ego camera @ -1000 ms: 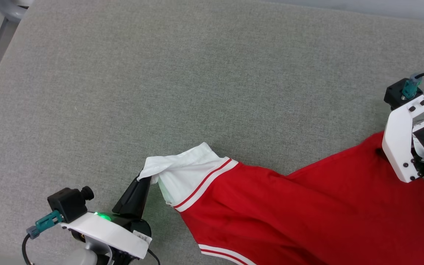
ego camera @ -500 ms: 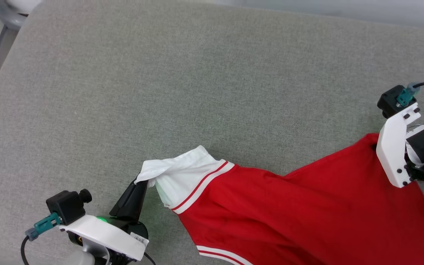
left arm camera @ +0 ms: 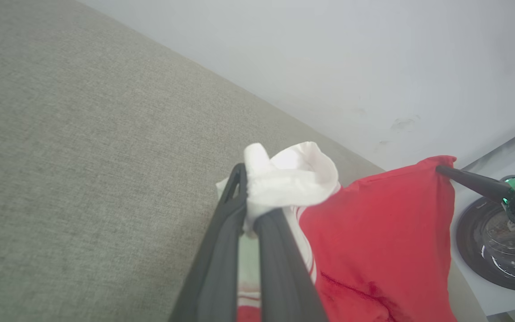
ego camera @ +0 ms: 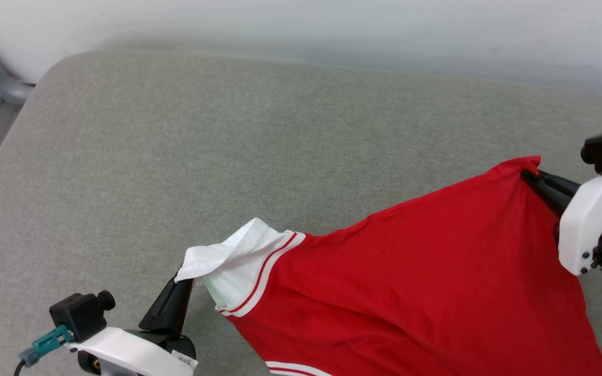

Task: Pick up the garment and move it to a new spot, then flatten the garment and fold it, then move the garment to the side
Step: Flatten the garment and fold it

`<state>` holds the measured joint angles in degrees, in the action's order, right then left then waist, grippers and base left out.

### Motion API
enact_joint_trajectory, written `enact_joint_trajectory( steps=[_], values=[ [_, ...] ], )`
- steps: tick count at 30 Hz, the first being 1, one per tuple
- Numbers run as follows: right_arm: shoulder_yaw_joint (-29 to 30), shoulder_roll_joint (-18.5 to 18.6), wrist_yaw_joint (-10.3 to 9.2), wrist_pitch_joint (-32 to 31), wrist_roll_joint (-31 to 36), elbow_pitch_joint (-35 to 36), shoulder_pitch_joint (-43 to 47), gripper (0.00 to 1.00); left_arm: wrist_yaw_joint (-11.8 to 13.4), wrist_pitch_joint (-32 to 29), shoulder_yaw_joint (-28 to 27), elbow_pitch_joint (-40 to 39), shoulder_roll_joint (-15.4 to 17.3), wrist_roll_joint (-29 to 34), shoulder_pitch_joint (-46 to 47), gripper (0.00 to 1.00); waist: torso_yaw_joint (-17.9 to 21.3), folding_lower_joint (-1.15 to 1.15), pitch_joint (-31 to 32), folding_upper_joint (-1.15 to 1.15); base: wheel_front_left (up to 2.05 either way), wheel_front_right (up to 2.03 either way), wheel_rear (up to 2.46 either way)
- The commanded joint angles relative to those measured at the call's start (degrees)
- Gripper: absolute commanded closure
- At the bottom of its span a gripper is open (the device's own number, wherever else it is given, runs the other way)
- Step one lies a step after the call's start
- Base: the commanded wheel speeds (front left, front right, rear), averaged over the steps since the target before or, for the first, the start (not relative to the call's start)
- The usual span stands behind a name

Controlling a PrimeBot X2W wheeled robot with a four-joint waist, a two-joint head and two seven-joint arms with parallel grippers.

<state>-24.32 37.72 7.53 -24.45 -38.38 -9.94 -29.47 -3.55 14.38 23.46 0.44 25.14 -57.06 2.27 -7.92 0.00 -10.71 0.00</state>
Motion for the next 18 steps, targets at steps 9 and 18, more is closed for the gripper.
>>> enact_joint_trajectory(
  steps=[9, 18],
  values=[
    [12.7, -7.1, -0.08, 5.6, 6.5, 11.3, 8.7, 1.0, 2.9, 0.2, -2.7, -7.6, 3.4, 3.9, 0.9, 1.0, 3.2, 0.0, 3.3, 0.0, 0.0, 0.0, 0.0],
    [20.5, -12.3, -0.08, 3.6, 9.8, 19.7, 3.6, 1.0, 4.3, -4.4, -5.9, -14.2, 6.8, 7.6, 18.3, 1.0, 4.2, 0.0, 1.4, 0.0, 0.0, 0.0, 0.0]
  ],
)
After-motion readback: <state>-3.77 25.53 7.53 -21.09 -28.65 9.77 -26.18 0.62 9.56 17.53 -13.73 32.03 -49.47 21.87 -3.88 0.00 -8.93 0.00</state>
